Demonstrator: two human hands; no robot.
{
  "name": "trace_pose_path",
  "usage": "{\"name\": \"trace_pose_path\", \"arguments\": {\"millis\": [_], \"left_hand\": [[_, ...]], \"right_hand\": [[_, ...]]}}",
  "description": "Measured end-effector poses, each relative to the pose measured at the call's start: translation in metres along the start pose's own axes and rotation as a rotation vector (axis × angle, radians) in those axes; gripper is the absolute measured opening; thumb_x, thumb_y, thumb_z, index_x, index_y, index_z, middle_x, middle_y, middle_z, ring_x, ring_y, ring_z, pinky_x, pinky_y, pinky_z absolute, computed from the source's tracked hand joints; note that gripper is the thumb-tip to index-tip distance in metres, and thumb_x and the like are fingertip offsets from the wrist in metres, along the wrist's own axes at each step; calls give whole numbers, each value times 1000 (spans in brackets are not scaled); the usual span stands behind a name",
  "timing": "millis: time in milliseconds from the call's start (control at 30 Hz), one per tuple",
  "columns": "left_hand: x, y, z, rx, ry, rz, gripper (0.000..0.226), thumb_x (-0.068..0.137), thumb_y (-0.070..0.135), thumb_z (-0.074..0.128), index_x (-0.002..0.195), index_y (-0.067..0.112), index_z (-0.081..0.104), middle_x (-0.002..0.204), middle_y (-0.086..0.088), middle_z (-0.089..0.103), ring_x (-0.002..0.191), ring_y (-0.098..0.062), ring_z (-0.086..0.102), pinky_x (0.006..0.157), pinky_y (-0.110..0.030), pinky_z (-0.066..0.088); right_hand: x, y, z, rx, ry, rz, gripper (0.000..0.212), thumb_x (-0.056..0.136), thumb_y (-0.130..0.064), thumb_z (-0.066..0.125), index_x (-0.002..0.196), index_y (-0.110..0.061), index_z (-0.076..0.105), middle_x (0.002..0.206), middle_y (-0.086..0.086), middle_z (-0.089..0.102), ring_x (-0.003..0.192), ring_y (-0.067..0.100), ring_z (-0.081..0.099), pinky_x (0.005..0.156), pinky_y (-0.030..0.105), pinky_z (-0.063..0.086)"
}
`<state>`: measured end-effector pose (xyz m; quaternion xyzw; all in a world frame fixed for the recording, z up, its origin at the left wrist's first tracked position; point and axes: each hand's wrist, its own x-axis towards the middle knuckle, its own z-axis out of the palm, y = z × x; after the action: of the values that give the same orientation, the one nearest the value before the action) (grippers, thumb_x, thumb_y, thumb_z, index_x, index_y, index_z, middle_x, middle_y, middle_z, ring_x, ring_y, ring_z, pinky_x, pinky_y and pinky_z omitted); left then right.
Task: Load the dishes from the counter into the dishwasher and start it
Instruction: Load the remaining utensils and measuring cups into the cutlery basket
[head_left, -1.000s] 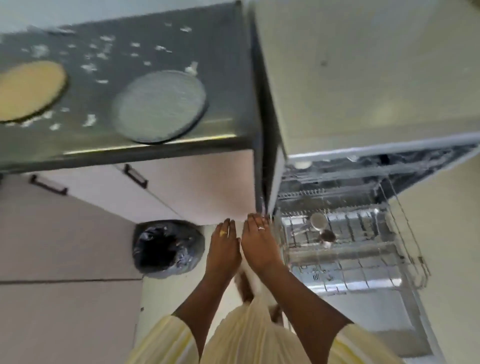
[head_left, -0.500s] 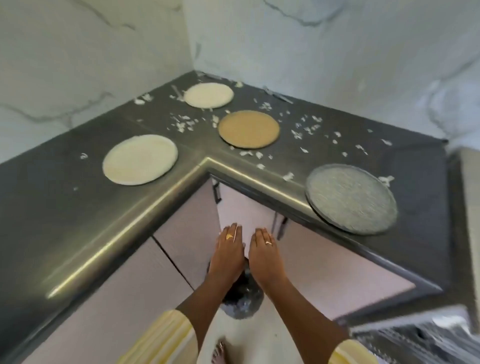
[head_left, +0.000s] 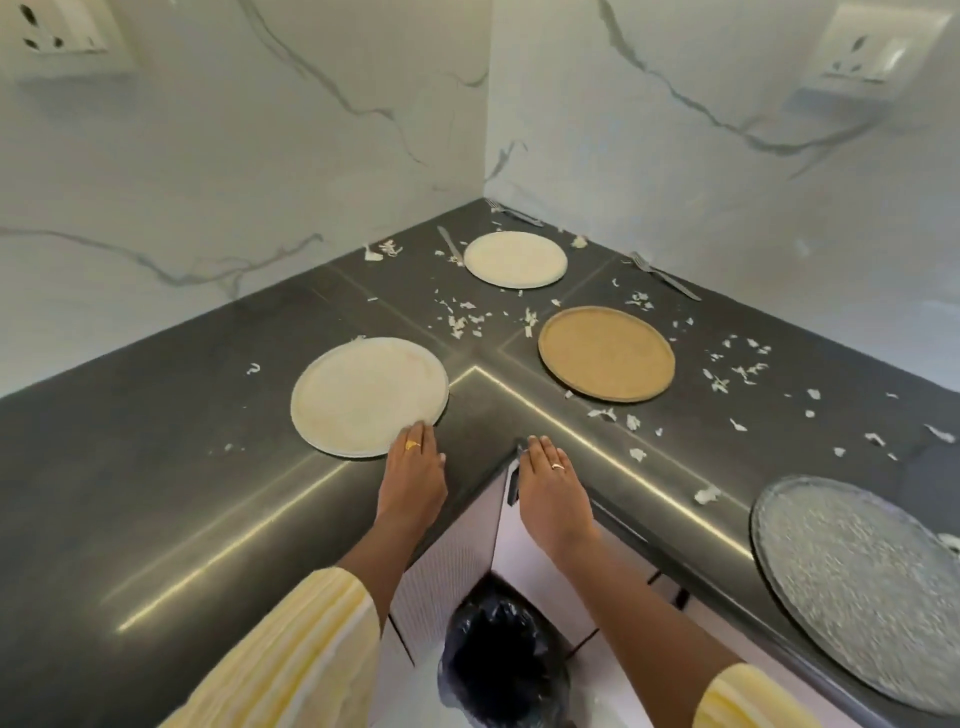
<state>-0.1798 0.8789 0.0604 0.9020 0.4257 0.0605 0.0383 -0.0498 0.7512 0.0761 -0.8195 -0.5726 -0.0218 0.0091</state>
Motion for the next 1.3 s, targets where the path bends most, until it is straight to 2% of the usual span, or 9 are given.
{"name": "trace_pose_path", "arguments": {"millis": [233,433,633,767,833,900,1000,1133,1300], "left_hand": [[70,38,5,-230,35,99,49,101,19,27,147,2,19,153,-11,23,141,-22,19,117,-28,9],[138,56,10,-317,31,-192,52,101,29,30,145,4,24,151,-12,27,141,-25,21,118,-36,16],[185,34,13,-262,45,-333,55,101,34,28,146,5,20,153,-12,23,141,-25,18,117,-36,14],[204,17,14,-273,18,-420,63,100,42,27,149,6,13,157,-10,14,144,-25,12,119,-36,12],[207,16,16,-272,22,-430,65,98,46,28,149,8,13,157,-8,14,144,-24,12,119,-37,14],[209,16,19,-294,33,-441,65,98,46,30,149,11,13,157,-6,15,144,-22,14,118,-37,16],[209,13,23,-324,60,-457,64,97,46,32,150,13,14,157,-3,16,144,-19,13,117,-34,14],[211,12,29,-302,80,-452,65,96,48,31,150,15,12,157,0,13,145,-16,8,115,-28,6],[212,11,30,-267,97,-450,64,96,47,32,149,13,17,156,-2,17,144,-18,13,112,-25,4]], "right_hand": [[81,36,-3,-25,30,-25,51,96,-6,32,145,3,19,154,18,17,144,28,13,118,37,11],[161,71,-5,45,104,-40,45,96,-6,31,141,0,32,151,17,26,142,25,20,116,34,17],[244,89,-6,116,145,-83,48,94,-2,34,142,-1,30,150,18,28,142,27,20,116,33,18],[307,87,-8,105,141,-114,38,95,-4,36,132,1,42,147,19,33,138,28,29,114,34,24],[340,84,-8,97,154,-119,34,95,-7,38,127,-1,46,143,18,39,130,30,40,108,36,31],[371,79,-7,124,146,-95,28,95,-6,39,120,-3,51,131,15,48,113,31,53,95,36,40],[410,69,-4,225,115,-27,23,92,1,42,109,-1,56,112,15,55,97,32,57,79,35,43],[456,56,0,289,91,51,25,93,-1,43,113,0,58,116,18,53,110,33,48,87,34,42],[494,43,-2,178,113,80,26,94,-12,49,116,-5,60,127,11,48,115,30,44,91,35,40]]}}
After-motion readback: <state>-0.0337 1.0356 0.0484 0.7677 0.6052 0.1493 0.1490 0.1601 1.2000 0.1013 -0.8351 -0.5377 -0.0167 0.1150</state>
